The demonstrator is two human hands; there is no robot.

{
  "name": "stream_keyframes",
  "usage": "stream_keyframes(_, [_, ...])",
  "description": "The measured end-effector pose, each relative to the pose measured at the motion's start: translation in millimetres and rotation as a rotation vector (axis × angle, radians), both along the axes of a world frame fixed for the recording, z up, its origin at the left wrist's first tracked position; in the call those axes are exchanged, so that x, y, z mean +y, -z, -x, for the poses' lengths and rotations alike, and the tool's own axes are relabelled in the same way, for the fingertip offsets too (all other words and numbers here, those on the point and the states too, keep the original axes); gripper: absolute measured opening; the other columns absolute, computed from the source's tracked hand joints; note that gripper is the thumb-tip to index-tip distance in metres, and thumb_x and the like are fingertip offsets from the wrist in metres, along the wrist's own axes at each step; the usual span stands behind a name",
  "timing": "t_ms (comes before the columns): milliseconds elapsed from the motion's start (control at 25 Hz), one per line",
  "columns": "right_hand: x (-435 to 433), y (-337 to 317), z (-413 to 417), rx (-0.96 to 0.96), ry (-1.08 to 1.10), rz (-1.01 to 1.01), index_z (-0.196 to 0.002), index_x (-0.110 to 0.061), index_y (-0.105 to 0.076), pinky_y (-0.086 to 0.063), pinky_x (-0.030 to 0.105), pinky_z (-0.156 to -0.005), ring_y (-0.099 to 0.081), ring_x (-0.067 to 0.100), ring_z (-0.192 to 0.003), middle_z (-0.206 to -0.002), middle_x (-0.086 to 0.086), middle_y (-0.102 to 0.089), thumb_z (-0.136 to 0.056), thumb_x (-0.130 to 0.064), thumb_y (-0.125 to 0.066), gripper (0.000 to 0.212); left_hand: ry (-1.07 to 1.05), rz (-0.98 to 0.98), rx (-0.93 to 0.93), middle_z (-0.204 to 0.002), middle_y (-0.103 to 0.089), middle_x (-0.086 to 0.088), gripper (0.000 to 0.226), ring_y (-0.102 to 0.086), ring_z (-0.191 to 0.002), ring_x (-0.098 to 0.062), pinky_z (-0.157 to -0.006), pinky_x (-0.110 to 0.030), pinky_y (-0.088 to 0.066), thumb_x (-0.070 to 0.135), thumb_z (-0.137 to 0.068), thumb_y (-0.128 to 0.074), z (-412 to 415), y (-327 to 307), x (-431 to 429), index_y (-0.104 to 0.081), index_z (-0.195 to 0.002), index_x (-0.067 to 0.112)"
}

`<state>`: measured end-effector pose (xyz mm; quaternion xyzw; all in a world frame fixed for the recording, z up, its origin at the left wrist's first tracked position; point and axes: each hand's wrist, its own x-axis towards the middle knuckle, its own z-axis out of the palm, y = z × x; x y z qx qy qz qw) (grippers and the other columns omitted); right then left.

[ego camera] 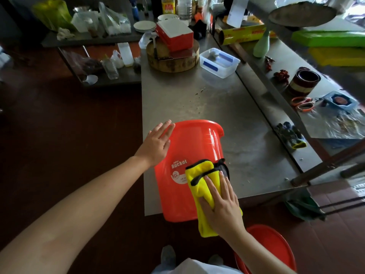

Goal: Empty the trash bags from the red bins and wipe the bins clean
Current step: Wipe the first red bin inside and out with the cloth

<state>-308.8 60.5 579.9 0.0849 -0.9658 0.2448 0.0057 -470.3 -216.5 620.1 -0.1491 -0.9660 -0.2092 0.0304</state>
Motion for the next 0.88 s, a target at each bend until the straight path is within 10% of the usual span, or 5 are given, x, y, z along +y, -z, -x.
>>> stream_keyframes(320, [-74, -27, 87, 0.008, -0.008, -0.126, -0.153, -0.056, -0.008, -0.021, 0.054, -0.121, -0.005, 0.032, -0.155, -0.169, 0.003, -0.002, -0.090, -0.081, -0.016, 0.068, -0.103, -0.216, -0.049, -0.161, -0.031, -0.008, 0.054, -0.027, -0.150, -0.019, -0.120, -0.024, -0.017, 0.014, -0.103, -0.049, -23, 7, -58, -0.033, -0.154, 0.012])
stream_keyframes(680, [-93, -29, 91, 0.088, -0.111, -0.206, -0.155, -0.053, -0.008, -0.019, 0.053, -0.121, -0.008, 0.033, -0.155, -0.169, 0.001, -0.005, -0.092, -0.081, -0.014, 0.069, -0.130, -0.248, -0.178, -0.148, -0.042, -0.007, 0.049, -0.044, -0.136, -0.021, -0.115, -0.045, -0.036, 0.031, -0.104, -0.047, -45, 6, -82, -0.036, -0.148, 0.012])
stream_keyframes(880, [-63, -18, 56, 0.105, -0.077, -0.165, -0.155, -0.054, -0.013, -0.029, 0.052, -0.119, -0.010, 0.029, -0.155, -0.169, -0.001, -0.008, -0.093, -0.082, -0.019, 0.068, -0.212, -0.015, 0.167, -0.130, -0.062, -0.008, 0.040, -0.059, -0.119, -0.028, -0.104, -0.048, -0.042, 0.037, -0.104, -0.044, -4, -29, -41, -0.057, -0.129, 0.009])
